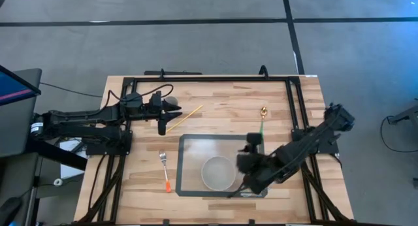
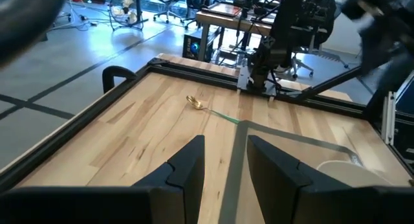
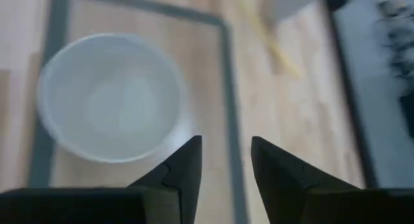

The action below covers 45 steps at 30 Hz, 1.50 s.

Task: Pick & Place Utensil
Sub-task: Put the green spoon into the gray bowl

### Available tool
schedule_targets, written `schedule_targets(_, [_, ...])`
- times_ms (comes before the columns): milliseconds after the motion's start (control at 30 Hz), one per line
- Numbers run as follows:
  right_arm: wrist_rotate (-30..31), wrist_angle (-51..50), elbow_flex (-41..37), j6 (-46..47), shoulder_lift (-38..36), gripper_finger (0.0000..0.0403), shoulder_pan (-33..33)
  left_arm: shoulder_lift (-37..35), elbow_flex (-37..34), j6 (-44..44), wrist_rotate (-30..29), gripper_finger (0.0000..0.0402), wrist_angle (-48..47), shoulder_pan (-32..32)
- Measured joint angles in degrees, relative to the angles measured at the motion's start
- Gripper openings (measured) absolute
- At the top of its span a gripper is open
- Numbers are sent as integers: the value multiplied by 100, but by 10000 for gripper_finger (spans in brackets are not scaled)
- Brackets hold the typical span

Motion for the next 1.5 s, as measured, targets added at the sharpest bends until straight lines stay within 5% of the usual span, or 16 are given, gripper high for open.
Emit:
schedule_targets(400, [911, 3779, -4101, 565, -2222, 127, -485, 0, 0, -170, 2, 118, 5, -282])
schedule_targets(600, [759, 3503, -5382, 2812, -2773, 127, -1496, 0, 0, -170, 2, 118, 3, -529])
schedule_targets(733, [428, 3079, -5770, 4298, -2968, 127, -2052, 0, 0, -170, 2, 118, 3, -647])
schedule_targets(1500, [-630, 3174, -5898, 5656, -1009, 127, -3320, 0, 0, -127, 0, 118, -2, -720])
